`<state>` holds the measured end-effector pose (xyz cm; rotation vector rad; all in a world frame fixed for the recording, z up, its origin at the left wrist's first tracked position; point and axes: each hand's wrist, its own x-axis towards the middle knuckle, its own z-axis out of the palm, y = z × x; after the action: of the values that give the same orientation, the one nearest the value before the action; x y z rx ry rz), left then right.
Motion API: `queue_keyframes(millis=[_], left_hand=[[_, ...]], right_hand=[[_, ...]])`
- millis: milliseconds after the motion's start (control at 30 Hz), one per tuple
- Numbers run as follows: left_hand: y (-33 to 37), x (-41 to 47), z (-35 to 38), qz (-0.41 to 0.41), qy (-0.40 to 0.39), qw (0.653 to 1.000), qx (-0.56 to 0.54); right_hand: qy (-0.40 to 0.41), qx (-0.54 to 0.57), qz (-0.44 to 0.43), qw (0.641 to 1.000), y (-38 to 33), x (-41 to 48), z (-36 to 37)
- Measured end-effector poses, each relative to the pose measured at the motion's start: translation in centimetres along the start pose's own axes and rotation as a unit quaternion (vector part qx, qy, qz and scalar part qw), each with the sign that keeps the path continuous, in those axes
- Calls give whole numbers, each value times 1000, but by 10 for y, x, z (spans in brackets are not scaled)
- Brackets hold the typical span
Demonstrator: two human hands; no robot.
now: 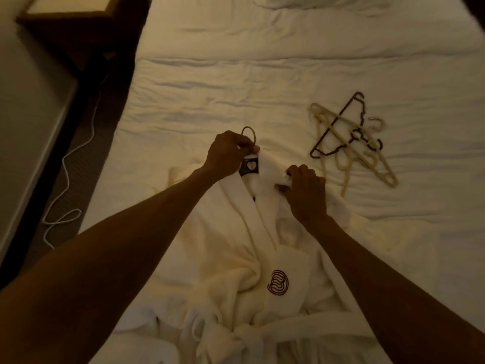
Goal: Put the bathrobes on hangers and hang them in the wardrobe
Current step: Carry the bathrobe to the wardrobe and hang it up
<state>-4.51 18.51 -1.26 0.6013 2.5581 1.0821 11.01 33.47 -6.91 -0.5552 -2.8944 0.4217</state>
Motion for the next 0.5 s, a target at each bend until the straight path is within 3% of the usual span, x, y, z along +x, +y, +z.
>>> queue_keyframes(millis=[233,367,500], left_hand=[[108,-67,-118,79,86,992,-39],[165,-115,-188,86,137,984,-68],[206,-174,-259,109,183,977,-29]], right_hand=[[-41,9,-21,999,-60,-6,-168],[-26,48,-11,998,-95,-25,-256],[-15,59,-38,997,-136,-56,-339]])
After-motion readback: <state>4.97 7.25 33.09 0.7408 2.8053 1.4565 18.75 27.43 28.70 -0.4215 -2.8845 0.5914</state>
